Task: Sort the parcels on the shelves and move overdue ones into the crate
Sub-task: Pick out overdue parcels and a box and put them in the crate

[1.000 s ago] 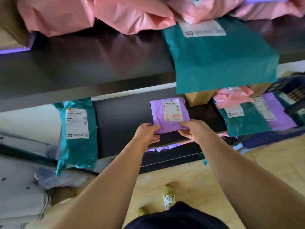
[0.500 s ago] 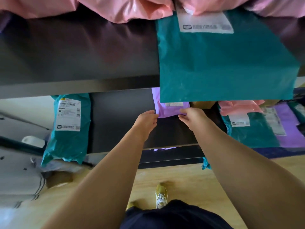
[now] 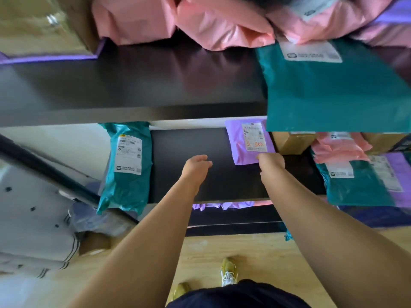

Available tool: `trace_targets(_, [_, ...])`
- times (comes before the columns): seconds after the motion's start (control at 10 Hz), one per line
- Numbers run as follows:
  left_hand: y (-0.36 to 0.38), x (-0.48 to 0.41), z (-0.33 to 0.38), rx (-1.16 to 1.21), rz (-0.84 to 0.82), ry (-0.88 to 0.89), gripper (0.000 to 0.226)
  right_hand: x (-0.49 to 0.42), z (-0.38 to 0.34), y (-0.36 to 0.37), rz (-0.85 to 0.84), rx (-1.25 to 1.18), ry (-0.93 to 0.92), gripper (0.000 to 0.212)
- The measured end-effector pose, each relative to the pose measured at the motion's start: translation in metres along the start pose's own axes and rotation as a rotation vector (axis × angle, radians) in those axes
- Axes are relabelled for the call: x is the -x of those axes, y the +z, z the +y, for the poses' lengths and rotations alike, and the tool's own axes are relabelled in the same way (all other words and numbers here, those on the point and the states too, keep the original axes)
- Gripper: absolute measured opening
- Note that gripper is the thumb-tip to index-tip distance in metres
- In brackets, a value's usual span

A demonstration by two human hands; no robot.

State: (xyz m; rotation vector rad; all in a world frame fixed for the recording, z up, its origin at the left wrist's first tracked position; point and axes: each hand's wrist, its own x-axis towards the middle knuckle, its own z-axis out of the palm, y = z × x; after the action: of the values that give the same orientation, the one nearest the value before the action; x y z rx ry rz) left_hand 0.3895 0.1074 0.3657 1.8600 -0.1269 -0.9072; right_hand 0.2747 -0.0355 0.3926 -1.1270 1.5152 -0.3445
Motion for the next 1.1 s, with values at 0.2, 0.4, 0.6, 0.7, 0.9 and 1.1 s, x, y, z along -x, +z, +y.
trace_targets(0.2, [-0.073,0.013,-0.001,-0.430,0.297,0.179,0.037,0.040,0.008,0.061,-0.193,0.069,-0.080,0.021])
trace_targets(0.4, [-0.156,0.018,-0.014,-0.678,0.545,0.334,0.038,0.095,0.026,0.128,-0.379,0.158,-0.084,0.024])
trace_targets(0.6, [-0.212,0.008,-0.035,-0.524,0.412,0.086,0.052,0.127,0.048,0.171,-0.493,0.212,-0.136,0.040])
trace_targets(0.7, [-0.222,0.008,-0.041,-0.419,0.310,-0.056,0.043,0.134,0.052,0.182,-0.497,0.233,-0.146,0.040])
trace_targets(0.9, [-0.219,0.004,-0.052,-0.345,0.211,-0.071,0.047,0.138,0.057,0.186,-0.445,0.280,-0.171,0.038])
trace_targets(1.1, [-0.218,0.002,-0.061,-0.347,0.266,-0.007,0.039,0.139,0.063,0.181,-0.371,0.295,-0.161,0.035])
